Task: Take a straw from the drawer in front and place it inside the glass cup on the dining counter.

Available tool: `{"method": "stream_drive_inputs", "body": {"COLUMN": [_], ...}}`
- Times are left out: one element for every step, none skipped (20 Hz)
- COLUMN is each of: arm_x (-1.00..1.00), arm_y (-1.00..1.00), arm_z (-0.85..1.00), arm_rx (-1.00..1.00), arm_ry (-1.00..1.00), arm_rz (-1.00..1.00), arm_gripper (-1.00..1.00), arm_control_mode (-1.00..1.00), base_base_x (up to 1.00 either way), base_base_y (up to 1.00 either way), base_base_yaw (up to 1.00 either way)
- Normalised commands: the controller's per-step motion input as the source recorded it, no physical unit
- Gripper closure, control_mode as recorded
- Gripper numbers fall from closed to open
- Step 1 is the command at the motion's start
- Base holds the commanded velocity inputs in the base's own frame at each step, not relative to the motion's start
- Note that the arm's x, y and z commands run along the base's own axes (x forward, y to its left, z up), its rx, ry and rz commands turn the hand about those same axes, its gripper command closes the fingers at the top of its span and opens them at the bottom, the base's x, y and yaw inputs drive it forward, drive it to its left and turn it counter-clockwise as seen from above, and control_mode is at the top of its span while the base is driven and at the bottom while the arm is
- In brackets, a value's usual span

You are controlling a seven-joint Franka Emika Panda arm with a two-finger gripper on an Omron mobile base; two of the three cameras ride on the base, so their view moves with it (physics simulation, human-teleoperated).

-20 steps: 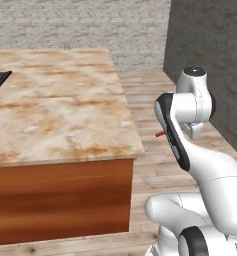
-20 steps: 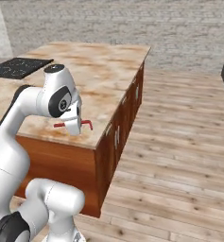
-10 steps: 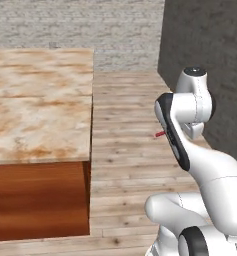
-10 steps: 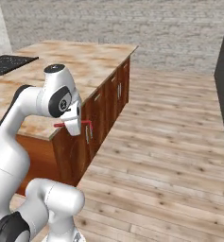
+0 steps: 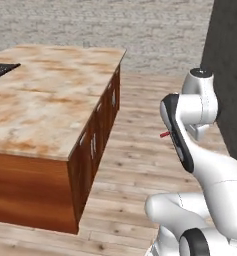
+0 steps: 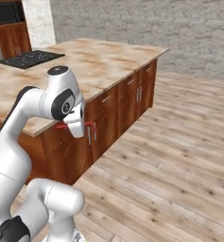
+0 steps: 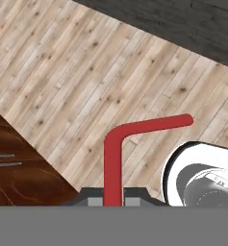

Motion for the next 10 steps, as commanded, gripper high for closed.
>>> {"method": "stream_drive_inputs", "body": {"arm_x": [0.0, 0.0, 0.0, 0.0, 0.0, 0.0, 0.0, 0.0, 0.0, 0.0], "arm_y": [0.0, 0.0, 0.0, 0.0, 0.0, 0.0, 0.0, 0.0, 0.0, 0.0], "arm_z": [0.0, 0.0, 0.0, 0.0, 0.0, 0.0, 0.0, 0.0, 0.0, 0.0], "arm_rx": [0.0, 0.0, 0.0, 0.0, 0.0, 0.0, 0.0, 0.0, 0.0, 0.0], "arm_ry": [0.0, 0.0, 0.0, 0.0, 0.0, 0.0, 0.0, 0.0, 0.0, 0.0], "arm_rz": [0.0, 0.0, 0.0, 0.0, 0.0, 0.0, 0.0, 0.0, 0.0, 0.0], "arm_gripper": [1.0, 1.0, 1.0, 1.0, 1.0, 1.0, 1.0, 1.0, 1.0, 1.0], "arm_control_mode": [1.0, 1.0, 1.0, 1.0, 1.0, 1.0, 1.0, 1.0, 1.0, 1.0], "base_base_x": [0.59, 0.57, 0.56, 0.51, 0.36, 0.29, 0.22, 0.18, 0.17, 0.16], "base_base_y": [-0.98, -0.99, -0.99, -1.0, -1.0, -1.0, -1.0, -1.0, -1.0, -1.0], "base_base_yaw": [0.47, 0.47, 0.47, 0.46, 0.42, 0.39, 0.37, 0.36, 0.36, 0.36]}}
